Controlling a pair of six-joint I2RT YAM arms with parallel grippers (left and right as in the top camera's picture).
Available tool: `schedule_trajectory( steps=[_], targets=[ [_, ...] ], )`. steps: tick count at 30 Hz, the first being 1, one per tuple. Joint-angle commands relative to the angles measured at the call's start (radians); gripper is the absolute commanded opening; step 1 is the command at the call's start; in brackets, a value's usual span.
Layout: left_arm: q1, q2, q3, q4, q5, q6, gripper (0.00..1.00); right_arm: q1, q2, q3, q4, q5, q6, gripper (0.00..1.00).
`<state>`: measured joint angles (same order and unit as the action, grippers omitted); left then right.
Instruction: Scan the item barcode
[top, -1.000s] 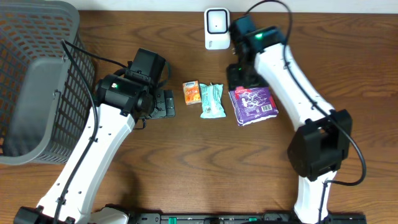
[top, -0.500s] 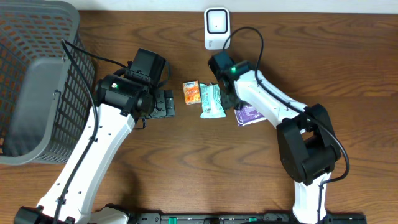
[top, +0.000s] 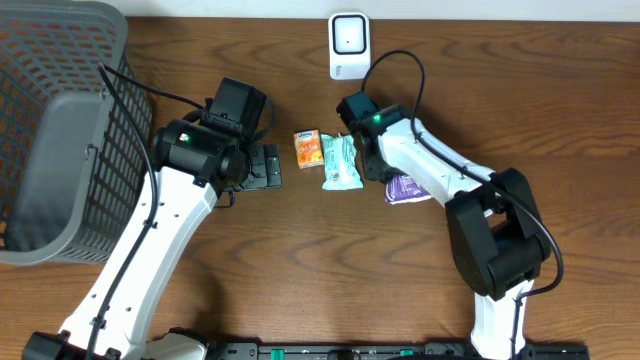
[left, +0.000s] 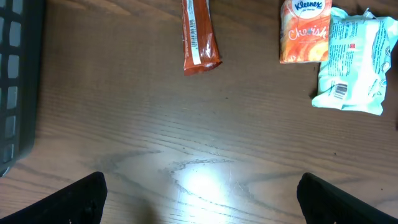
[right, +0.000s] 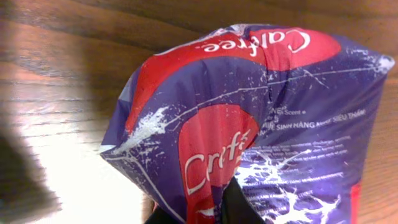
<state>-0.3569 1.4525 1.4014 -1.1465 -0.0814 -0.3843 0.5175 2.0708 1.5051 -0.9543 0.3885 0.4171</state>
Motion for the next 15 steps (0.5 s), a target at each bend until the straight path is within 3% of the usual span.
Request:
schedule_trajectory(
  steps=[1,8,15],
  targets=[
    [0.002,0.001,0.005,-0.004,-0.006,0.014,0.98,-0.037,0.003,0.172,-0.076,-0.154,-0.010,0.01],
    [0.002,0.001,0.005,-0.004,-0.006,0.014,0.98,-0.175,0.003,0.404,-0.168,-0.641,-0.126,0.01],
    [0.002,0.001,0.005,-0.004,-0.006,0.014,0.98,-0.348,0.007,0.335,-0.080,-1.187,-0.154,0.01]
  ],
)
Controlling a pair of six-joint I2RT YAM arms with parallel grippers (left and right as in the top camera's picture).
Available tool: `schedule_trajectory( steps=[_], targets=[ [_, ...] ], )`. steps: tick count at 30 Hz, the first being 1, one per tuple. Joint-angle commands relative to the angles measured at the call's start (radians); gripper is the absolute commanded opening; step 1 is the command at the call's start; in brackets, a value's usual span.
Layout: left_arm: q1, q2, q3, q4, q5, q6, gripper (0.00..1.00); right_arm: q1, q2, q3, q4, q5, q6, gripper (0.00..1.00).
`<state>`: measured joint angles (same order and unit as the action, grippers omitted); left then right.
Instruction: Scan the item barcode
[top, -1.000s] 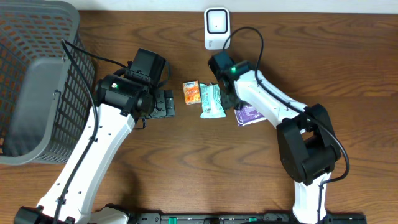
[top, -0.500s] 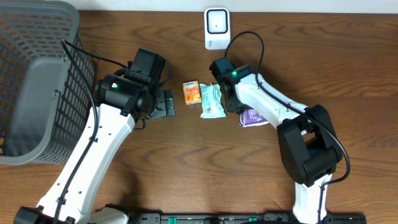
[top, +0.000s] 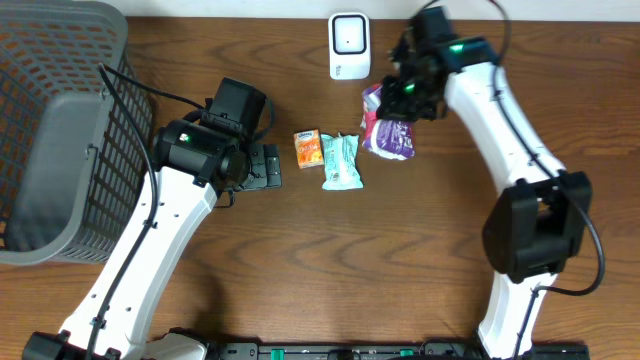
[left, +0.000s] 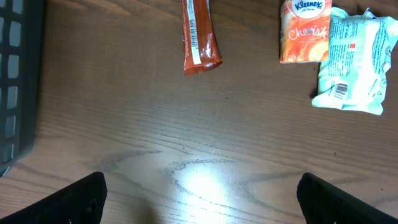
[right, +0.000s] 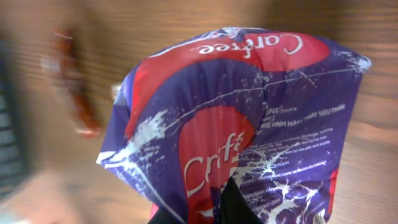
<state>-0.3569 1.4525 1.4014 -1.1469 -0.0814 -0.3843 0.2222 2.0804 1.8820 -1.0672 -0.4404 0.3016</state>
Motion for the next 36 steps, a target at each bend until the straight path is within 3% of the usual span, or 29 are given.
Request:
schedule_trajectory(
  steps=[1,6,13,16,19,22,24,30,36],
  targets=[
    [0.002,0.001,0.005,-0.003,-0.006,0.014,0.98,-0.069,-0.002,-0.066,0.061,-0.428,-0.039,0.01],
    [0.002,0.001,0.005,-0.003,-0.006,0.014,0.98,-0.136,-0.001,-0.231,0.246,-0.755,-0.043,0.01],
    [0.002,0.001,0.005,-0.003,-0.006,0.014,0.98,-0.249,-0.001,-0.402,0.283,-0.554,-0.022,0.01],
    [0.002,0.001,0.005,-0.003,-0.006,0.014,0.98,-0.317,-0.002,-0.402,0.223,-0.454,-0.022,0.10],
    [0.002,0.001,0.005,-0.003,-0.006,0.014,0.98,-0.378,-0.008,-0.383,0.149,-0.422,-0.058,0.29],
    [0.002,0.001,0.005,-0.003,-0.006,0.014,0.98,-0.421,-0.012,-0.324,0.024,-0.370,-0.115,0.35],
    [0.002,0.001,0.005,-0.003,-0.006,0.014,0.98,-0.427,-0.012,-0.277,-0.053,-0.291,-0.130,0.36],
    [0.002,0.001,0.005,-0.003,-0.006,0.014,0.98,-0.405,-0.012,-0.195,-0.167,-0.170,-0.155,0.54],
    [0.002,0.001,0.005,-0.003,-0.006,0.014,0.98,-0.390,-0.012,-0.196,-0.180,-0.003,-0.161,0.83]
  ],
)
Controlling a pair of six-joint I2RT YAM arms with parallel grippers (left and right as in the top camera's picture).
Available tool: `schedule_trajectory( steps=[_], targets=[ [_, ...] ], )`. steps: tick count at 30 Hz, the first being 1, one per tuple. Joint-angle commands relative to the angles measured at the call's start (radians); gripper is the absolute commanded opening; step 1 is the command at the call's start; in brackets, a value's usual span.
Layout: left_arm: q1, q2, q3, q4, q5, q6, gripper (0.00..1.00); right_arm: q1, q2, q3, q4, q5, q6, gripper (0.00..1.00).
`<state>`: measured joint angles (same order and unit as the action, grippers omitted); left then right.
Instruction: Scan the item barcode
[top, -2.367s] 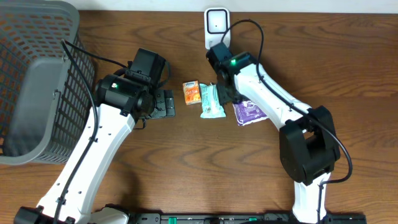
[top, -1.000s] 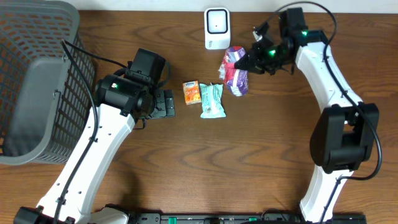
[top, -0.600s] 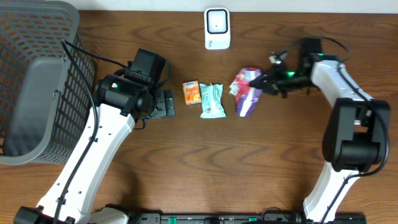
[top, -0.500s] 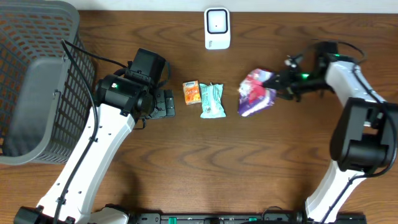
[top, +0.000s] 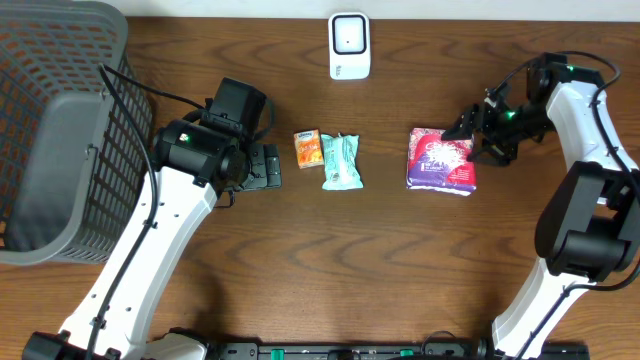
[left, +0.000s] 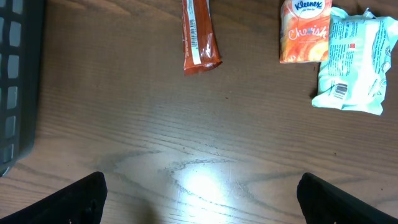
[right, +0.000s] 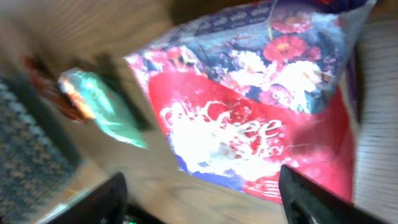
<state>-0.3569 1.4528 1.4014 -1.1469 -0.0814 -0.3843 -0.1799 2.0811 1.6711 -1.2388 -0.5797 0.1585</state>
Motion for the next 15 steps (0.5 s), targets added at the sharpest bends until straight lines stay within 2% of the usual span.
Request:
schedule_trajectory(
  steps=[1,8,15],
  targets=[
    [0.002,0.000,0.005,-0.003,-0.006,0.014,0.98,0.015,-0.013,0.014,-0.015,0.183,-0.018,0.86],
    [0.002,0.000,0.005,-0.003,-0.006,0.014,0.98,0.004,-0.013,-0.042,-0.006,0.267,-0.027,0.88],
    [0.002,0.000,0.005,-0.003,-0.006,0.014,0.98,0.004,-0.013,-0.167,0.114,0.188,-0.079,0.85]
  ],
)
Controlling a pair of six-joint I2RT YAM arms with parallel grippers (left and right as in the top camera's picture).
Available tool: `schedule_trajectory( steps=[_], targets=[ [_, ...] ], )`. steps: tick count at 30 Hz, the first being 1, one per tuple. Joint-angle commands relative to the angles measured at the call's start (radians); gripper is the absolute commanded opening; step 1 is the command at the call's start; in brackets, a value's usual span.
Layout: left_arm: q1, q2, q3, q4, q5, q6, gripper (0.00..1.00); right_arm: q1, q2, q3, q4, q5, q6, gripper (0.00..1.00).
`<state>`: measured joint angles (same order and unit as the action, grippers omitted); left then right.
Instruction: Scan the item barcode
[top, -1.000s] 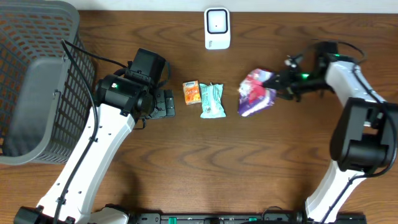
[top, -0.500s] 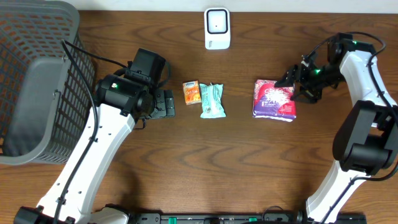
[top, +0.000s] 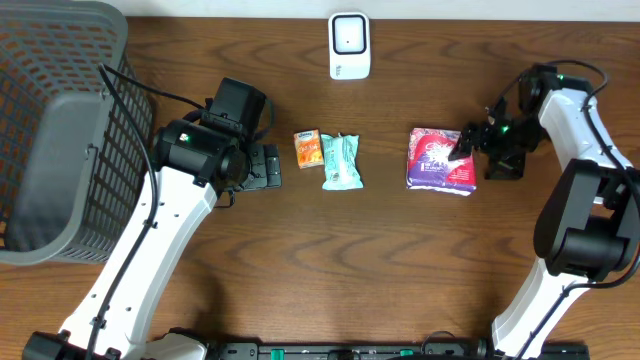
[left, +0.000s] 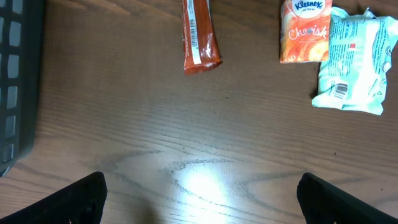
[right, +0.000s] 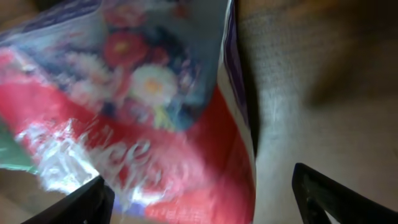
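The white scanner stands at the table's back edge. A purple-and-red floral tissue pack lies flat at the right, floral face up, and shows blurred in the right wrist view. My right gripper is open at the pack's right edge, its fingers wide apart over it, gripping nothing. My left gripper hangs open over bare wood. An orange Kleenex pack, a teal pack with its barcode up, and a red-brown bar lie ahead of it.
A grey wire basket fills the left side of the table. The orange pack and teal pack lie side by side in the middle, between the two arms. Both arm bases stand at the front edge.
My right gripper, still open, has shifted a little toward the front and closer to the floral pack's right edge. The pack lies where it was. The left arm has not moved.
My right gripper was shut on the purple pack on the table right of the teal pack. Then it held the pack up close to the scanner. Later the pack lay flat at the right, floral face up, with the gripper open beside it, as now.
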<state>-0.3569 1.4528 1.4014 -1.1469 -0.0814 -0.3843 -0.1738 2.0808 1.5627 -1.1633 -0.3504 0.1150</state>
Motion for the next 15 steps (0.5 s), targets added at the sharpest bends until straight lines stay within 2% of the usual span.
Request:
schedule_trajectory(
  steps=[1,2,4,5,7,10,15],
  targets=[
    [0.002,0.000,0.005,-0.003,-0.006,0.014,0.98,-0.001,-0.012,-0.080,0.063,-0.055,-0.035,0.83],
    [0.002,0.000,0.005,-0.003,-0.006,0.014,0.98,0.001,-0.012,-0.107,0.098,-0.076,-0.035,0.80],
    [0.002,0.000,0.005,-0.003,-0.006,0.014,0.98,0.006,-0.012,-0.159,0.164,-0.116,-0.035,0.65],
    [0.002,0.000,0.005,-0.003,-0.006,0.014,0.98,0.010,-0.012,-0.184,0.195,-0.138,-0.033,0.52],
    [0.002,0.000,0.005,-0.003,-0.006,0.014,0.98,0.018,-0.012,-0.221,0.245,-0.188,-0.025,0.34],
    [0.002,0.000,0.005,-0.003,-0.006,0.014,0.98,0.034,-0.012,-0.238,0.283,-0.283,0.002,0.02],
    [0.002,0.000,0.005,-0.003,-0.006,0.014,0.98,0.058,-0.014,-0.195,0.311,-0.467,0.101,0.01]
  ],
)
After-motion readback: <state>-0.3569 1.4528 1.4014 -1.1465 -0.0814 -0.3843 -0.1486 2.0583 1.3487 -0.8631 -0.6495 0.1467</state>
